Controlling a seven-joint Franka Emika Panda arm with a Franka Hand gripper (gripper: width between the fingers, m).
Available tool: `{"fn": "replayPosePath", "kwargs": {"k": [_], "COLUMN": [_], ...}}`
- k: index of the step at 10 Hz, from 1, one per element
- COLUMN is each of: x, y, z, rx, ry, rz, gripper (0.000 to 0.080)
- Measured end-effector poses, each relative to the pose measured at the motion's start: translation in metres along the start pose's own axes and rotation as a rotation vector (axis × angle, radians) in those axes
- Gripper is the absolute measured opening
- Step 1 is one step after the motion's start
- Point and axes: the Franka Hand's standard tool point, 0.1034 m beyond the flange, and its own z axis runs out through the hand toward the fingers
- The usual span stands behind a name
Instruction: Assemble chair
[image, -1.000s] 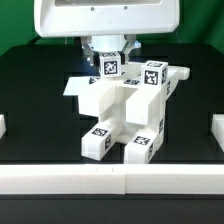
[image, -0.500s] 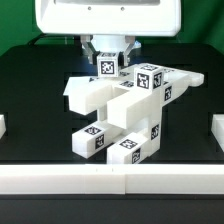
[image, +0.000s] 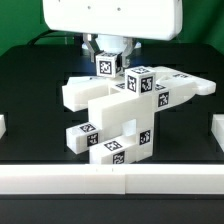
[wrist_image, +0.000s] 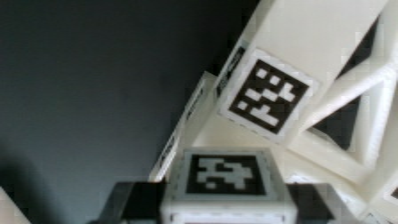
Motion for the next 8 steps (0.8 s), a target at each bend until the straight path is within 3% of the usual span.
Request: {"fn": "replayPosePath", "kwargs": {"k": [3, 5, 8], "x": [-0.0005, -0.0008, -0.0003], "y": [-0.0006, -0.0007, -0.0013], "z": [0.0003, 0.0003, -0.0005], "rx": [0.001, -0.004, -0.003], "ry": [-0.001, -0.001, 0.0], "rz": [0.061, -0.007, -0.169], "gripper": [0.0287, 0.06, 0.0638]}}
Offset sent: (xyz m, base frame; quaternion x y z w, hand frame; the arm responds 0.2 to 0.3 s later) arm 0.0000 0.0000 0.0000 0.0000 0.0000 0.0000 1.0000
